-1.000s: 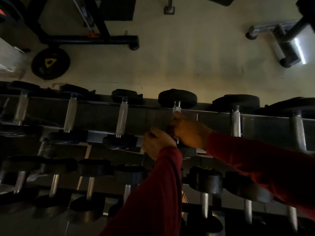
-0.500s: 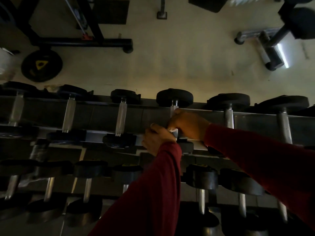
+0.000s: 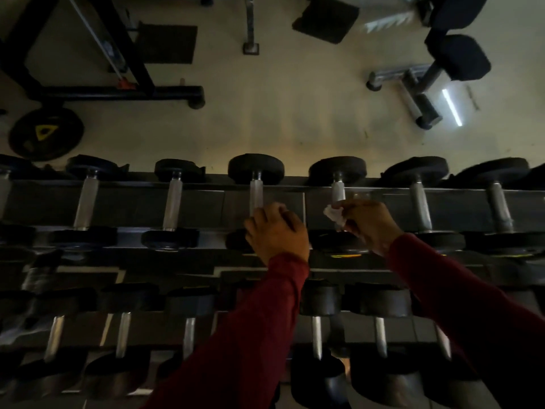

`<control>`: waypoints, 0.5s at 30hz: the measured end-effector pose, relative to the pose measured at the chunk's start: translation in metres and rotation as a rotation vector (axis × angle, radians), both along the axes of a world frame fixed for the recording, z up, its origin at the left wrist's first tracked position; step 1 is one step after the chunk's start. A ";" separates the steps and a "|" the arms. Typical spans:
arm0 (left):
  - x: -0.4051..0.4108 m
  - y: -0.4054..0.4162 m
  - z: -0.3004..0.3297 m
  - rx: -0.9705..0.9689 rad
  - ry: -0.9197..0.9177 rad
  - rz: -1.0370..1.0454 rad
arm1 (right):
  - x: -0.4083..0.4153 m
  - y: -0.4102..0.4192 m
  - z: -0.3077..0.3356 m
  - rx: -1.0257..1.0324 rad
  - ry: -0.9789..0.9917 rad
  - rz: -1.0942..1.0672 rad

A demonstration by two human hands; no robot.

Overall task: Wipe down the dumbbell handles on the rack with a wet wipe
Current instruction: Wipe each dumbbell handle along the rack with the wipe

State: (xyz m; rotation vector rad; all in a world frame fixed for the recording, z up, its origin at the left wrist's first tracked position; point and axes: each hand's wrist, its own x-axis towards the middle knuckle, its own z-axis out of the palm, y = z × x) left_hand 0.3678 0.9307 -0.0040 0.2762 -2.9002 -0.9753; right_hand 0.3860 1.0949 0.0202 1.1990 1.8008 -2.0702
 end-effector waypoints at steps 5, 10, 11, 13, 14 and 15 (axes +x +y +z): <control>0.033 0.073 -0.004 0.285 -0.184 0.086 | 0.008 0.056 -0.003 0.312 -0.073 0.195; 0.014 0.115 0.005 0.054 -0.674 0.188 | 0.007 0.077 -0.020 0.682 -0.023 0.700; 0.010 0.118 0.002 0.058 -0.679 0.228 | 0.003 0.077 -0.024 0.736 0.005 0.769; 0.005 0.122 -0.013 0.033 -0.660 0.304 | -0.003 0.077 -0.038 0.785 -0.004 0.873; 0.004 0.122 -0.016 0.020 -0.657 0.325 | -0.006 0.077 -0.044 0.762 -0.020 0.879; 0.002 0.122 -0.017 0.023 -0.662 0.323 | -0.009 0.078 -0.053 0.759 -0.031 0.874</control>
